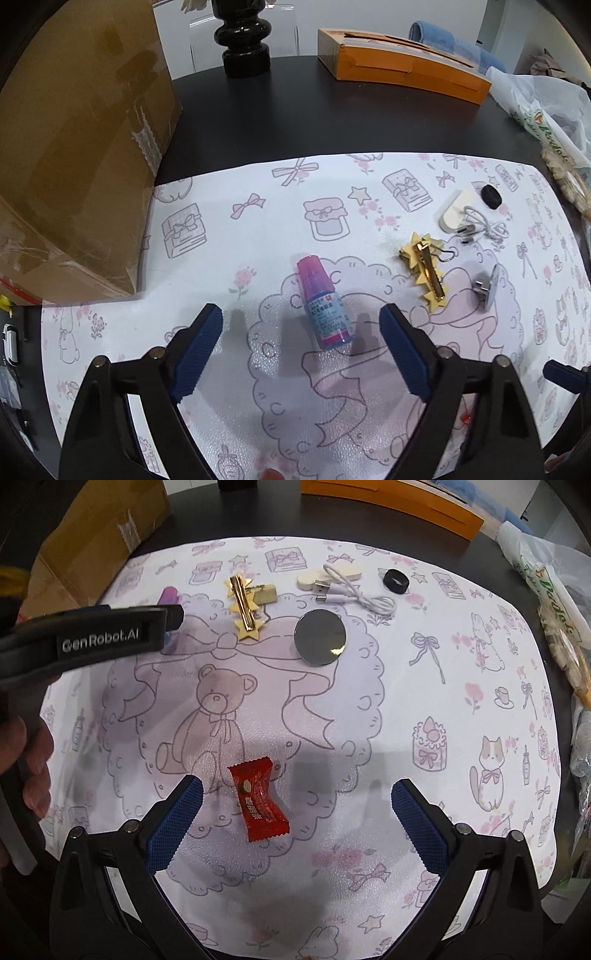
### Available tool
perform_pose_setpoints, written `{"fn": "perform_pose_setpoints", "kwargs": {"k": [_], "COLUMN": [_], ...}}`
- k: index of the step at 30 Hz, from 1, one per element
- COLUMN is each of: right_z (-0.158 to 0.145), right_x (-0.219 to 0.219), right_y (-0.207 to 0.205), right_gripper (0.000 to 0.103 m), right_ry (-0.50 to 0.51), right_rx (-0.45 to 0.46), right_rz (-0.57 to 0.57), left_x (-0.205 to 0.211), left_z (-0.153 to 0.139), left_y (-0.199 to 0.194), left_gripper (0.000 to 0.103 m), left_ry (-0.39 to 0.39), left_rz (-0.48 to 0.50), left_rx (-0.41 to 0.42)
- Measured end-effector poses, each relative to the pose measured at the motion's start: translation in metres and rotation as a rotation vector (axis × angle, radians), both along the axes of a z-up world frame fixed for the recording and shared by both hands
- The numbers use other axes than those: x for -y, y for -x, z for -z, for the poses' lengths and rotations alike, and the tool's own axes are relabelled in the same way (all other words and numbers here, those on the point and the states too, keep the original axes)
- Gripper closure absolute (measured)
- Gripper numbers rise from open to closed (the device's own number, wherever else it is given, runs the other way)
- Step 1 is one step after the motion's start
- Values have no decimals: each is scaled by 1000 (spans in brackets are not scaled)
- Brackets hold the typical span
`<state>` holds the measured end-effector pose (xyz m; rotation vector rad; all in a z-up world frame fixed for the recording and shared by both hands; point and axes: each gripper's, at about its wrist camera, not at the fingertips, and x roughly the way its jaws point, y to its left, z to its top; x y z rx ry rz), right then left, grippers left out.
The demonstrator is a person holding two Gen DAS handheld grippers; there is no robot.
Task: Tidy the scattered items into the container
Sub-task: 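Grasp the red candy with the right tool while the left tool grasps the pink-capped bottle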
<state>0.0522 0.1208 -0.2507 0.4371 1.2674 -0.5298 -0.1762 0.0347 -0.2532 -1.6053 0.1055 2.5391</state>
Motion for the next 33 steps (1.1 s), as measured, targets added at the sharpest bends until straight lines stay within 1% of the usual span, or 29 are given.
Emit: {"fn": "perform_pose_setpoints", "kwargs": {"k": [6, 7, 8, 9, 10, 12, 14, 15, 18, 21, 22, 23, 24, 25, 26, 27, 28, 29, 30, 31, 32, 33], "right_z": [5, 6, 7, 8, 10, 12, 15, 16, 14, 11, 10, 9, 8, 6, 5, 3, 2, 0, -1, -2, -2, -3], "right_x": [-2, -2, -2, -3, -3, -3, -3, -4, -8, -10, -11, -12, -12, -13, -13, -14, -13, -12, -11, -10, -9, -8], "right_y": [-4, -5, -5, -5, -5, -5, -5, -6, -6, -8, -8, -9, -10, -10, -10, -11, -11, -11, -10, -10, -10, -10], "right_gripper": [0, 0, 0, 0, 0, 0, 4, 4, 7, 13, 16, 18, 20, 25, 32, 36, 46, 55, 59, 69, 77, 77], "right_ry": [-4, -7, -14, -22, -31, -41, -45, -45, -27, -23, -22, -21, -19, -17, -14, -12, -10, -8, -6, -5, -6, -9], "right_rx": [-8, -9, -7, -5, -4, -3, -5, -7, -4, -1, 0, 1, 3, 6, 9, 12, 13, 12, 12, 11, 13, 16], "right_rz": [-7, -6, -5, -4, -2, 2, 3, 0, -11, -24, -31, -37, -39, -40, -41, -41, -38, -36, -34, -31, -29, -27], "left_x": [5, 5, 5, 5, 5, 5, 5, 5, 3, 1, 1, 0, 0, -1, -1, -2, -3, -3, -4, -5, -6, -7], "left_z": [4, 5, 5, 7, 8, 9, 11, 11, 11, 10, 9, 9, 9, 9, 9, 9, 9, 9, 9, 9, 9, 9], "left_y": [5, 6, 6, 6, 7, 7, 7, 7, 6, 6, 6, 5, 4, 3, 3, 2, 1, 0, 0, -1, 0, -1], "left_gripper": [18, 25, 38, 42, 44, 44, 44, 46, 57, 66, 72, 75, 76, 78, 81, 82, 84, 84, 84, 84, 84, 84], "left_ry": [-8, -5, -3, -1, 0, 4, 4, 6, 9, 9, 10, 10, 11, 14, 14, 14, 14, 15, 15, 16, 16, 12], "left_rz": [-10, -11, -11, -12, -13, -12, -14, -11, 3, 9, 9, 11, 13, 16, 18, 20, 22, 24, 26, 26, 27, 29], "left_rx": [5, 7, 9, 14, 18, 19, 25, 26, 22, 25, 27, 30, 33, 34, 36, 38, 41, 43, 45, 48, 51, 53]}}
